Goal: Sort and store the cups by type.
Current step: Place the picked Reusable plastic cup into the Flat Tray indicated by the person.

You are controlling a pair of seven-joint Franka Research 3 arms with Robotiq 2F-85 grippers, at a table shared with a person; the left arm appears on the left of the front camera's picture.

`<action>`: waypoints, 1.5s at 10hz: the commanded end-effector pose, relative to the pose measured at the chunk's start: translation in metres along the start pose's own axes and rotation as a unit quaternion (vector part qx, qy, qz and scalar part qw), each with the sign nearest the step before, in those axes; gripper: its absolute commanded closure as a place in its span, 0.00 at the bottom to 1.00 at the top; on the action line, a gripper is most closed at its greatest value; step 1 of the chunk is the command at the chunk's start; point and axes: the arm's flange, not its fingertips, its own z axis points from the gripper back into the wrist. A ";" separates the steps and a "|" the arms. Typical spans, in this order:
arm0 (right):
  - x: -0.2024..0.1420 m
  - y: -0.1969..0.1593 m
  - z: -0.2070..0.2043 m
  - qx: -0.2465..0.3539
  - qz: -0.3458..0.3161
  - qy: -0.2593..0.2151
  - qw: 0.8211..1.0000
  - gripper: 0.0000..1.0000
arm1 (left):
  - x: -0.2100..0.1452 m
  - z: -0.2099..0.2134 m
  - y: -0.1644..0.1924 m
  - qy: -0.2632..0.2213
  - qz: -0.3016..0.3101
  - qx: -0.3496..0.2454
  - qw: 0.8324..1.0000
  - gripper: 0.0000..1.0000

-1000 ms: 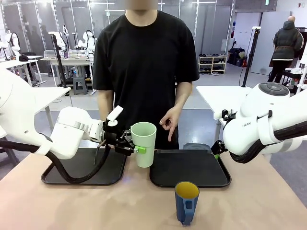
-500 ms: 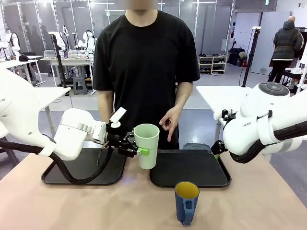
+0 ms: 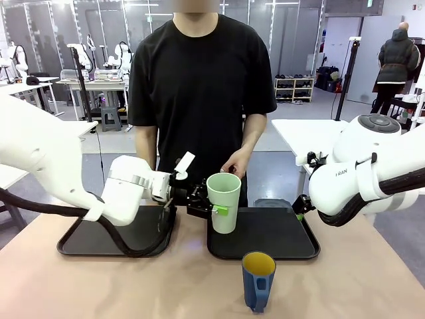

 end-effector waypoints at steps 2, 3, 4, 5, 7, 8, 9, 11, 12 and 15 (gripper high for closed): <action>-0.001 0.000 0.000 -0.001 0.002 0.000 1.000 0.00 | -0.019 -0.024 0.029 -0.010 0.015 0.035 0.999 0.12; -0.001 0.000 0.000 -0.001 0.002 0.000 1.000 0.00 | -0.024 -0.031 0.032 -0.009 0.022 0.041 0.999 0.12; -0.001 0.000 0.000 -0.001 0.002 0.000 1.000 0.00 | -0.028 -0.036 0.036 -0.006 0.022 0.050 0.998 0.12; -0.001 0.000 0.000 -0.001 0.002 0.000 1.000 0.00 | -0.031 -0.039 0.038 -0.010 0.027 0.060 0.998 0.12; -0.001 0.000 0.000 -0.001 0.002 0.000 1.000 0.00 | -0.042 -0.040 0.040 -0.017 0.040 0.069 0.997 0.12; -0.001 0.000 0.000 -0.001 0.002 0.000 1.000 0.00 | -0.049 -0.039 0.043 -0.001 0.036 0.082 0.996 0.12; -0.001 0.000 0.000 -0.001 0.002 0.000 1.000 0.00 | -0.053 -0.039 0.043 0.003 0.038 0.090 0.995 0.12; -0.001 0.000 0.000 -0.001 0.002 0.000 1.000 0.00 | -0.061 -0.040 0.044 -0.001 0.052 0.100 0.994 0.12; -0.001 0.000 0.000 -0.001 0.002 0.000 1.000 0.00 | -0.065 -0.039 0.045 -0.004 0.056 0.103 0.993 0.12; -0.001 0.000 0.000 -0.001 0.002 0.000 1.000 0.00 | -0.078 -0.039 0.047 -0.014 0.068 0.115 0.991 0.12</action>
